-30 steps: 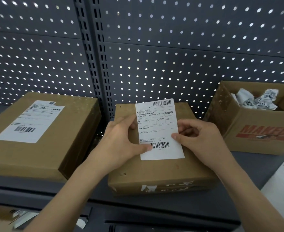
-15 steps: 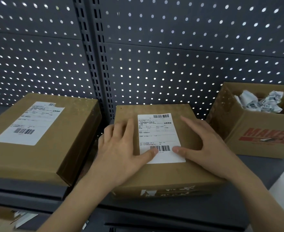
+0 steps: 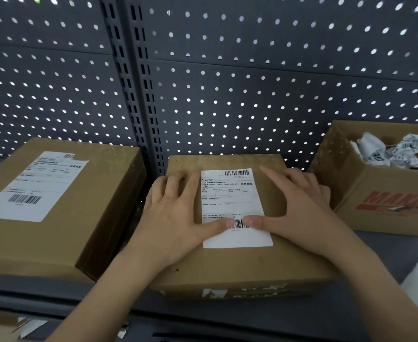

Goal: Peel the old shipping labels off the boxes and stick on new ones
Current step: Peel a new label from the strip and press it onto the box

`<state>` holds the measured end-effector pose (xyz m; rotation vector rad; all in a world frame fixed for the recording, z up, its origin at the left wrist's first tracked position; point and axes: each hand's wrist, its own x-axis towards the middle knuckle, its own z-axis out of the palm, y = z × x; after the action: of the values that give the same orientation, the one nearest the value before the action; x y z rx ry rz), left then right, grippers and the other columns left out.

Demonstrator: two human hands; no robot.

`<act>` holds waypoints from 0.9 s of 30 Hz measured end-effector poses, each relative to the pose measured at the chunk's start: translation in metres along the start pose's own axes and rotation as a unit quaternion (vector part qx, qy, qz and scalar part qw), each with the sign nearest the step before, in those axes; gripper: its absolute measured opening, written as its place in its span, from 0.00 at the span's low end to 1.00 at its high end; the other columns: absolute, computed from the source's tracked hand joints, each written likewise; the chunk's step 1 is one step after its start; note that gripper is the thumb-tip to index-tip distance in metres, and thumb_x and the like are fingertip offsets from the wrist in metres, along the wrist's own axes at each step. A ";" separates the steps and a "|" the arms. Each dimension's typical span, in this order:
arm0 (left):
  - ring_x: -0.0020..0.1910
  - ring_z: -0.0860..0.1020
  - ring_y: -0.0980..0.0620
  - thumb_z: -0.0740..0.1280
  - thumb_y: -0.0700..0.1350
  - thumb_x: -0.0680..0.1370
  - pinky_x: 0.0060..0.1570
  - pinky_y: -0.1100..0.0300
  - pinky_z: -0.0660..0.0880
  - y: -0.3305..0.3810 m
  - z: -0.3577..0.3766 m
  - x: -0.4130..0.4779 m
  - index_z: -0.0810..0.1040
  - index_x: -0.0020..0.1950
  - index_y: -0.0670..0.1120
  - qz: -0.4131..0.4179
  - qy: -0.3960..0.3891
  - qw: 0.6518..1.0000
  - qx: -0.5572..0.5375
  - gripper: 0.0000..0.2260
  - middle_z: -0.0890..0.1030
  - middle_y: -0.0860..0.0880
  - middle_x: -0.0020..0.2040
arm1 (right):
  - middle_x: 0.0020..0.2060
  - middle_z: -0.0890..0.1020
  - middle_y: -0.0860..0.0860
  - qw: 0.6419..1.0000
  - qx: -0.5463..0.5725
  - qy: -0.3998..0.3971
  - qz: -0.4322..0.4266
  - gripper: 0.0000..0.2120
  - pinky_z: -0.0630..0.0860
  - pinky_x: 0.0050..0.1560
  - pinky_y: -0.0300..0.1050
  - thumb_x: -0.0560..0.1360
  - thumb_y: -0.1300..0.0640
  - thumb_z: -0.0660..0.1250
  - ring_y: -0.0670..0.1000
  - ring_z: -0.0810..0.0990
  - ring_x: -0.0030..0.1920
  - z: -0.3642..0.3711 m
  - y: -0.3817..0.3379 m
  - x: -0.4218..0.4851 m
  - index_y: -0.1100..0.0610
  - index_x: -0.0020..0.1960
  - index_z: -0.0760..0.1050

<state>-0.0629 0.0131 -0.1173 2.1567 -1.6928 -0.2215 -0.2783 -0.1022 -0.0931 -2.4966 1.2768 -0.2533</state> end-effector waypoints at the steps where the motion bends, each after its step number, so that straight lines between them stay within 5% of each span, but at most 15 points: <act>1: 0.72 0.53 0.46 0.50 0.82 0.63 0.73 0.45 0.58 -0.002 0.001 0.004 0.49 0.77 0.60 -0.003 0.000 1.000 0.001 0.48 0.58 0.54 0.74 | 0.62 0.59 0.37 1.000 -0.002 0.004 0.002 0.49 0.51 0.69 0.50 0.58 0.19 0.61 0.44 0.53 0.69 0.000 0.000 0.004 0.32 0.75 0.50; 8: 0.69 0.56 0.42 0.49 0.81 0.62 0.71 0.46 0.57 -0.007 0.003 0.033 0.54 0.74 0.60 -0.040 0.010 0.999 0.005 0.46 0.60 0.52 0.71 | 0.48 0.67 0.36 1.000 0.014 0.022 0.013 0.40 0.60 0.65 0.54 0.58 0.19 0.62 0.46 0.65 0.59 0.000 0.001 0.032 0.39 0.63 0.65; 13: 0.67 0.59 0.44 0.55 0.80 0.64 0.70 0.46 0.57 -0.005 0.001 0.048 0.60 0.73 0.57 -0.056 0.026 0.998 0.011 0.44 0.62 0.51 0.65 | 0.44 0.70 0.41 0.997 0.045 0.048 0.049 0.32 0.64 0.57 0.52 0.61 0.26 0.70 0.46 0.66 0.49 0.001 -0.003 0.050 0.47 0.48 0.61; 18: 0.63 0.61 0.43 0.56 0.76 0.68 0.68 0.45 0.60 -0.005 0.002 0.062 0.64 0.72 0.56 -0.068 0.040 0.997 0.005 0.38 0.63 0.49 0.62 | 0.37 0.73 0.43 0.994 0.066 0.073 0.041 0.28 0.68 0.50 0.51 0.63 0.29 0.71 0.46 0.71 0.41 0.002 0.001 0.066 0.49 0.42 0.63; 27: 0.61 0.60 0.44 0.58 0.71 0.73 0.64 0.44 0.60 -0.011 0.005 0.080 0.67 0.68 0.60 -0.089 0.053 0.995 0.005 0.27 0.62 0.51 0.58 | 0.29 0.74 0.44 0.990 0.056 0.111 0.064 0.26 0.63 0.33 0.44 0.65 0.31 0.72 0.46 0.73 0.32 0.007 0.005 0.086 0.51 0.37 0.65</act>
<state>-0.0345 -0.0625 -0.1169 2.2856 -1.4484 -0.1457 -0.2293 -0.1731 -0.1006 -2.3315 1.4594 -0.5689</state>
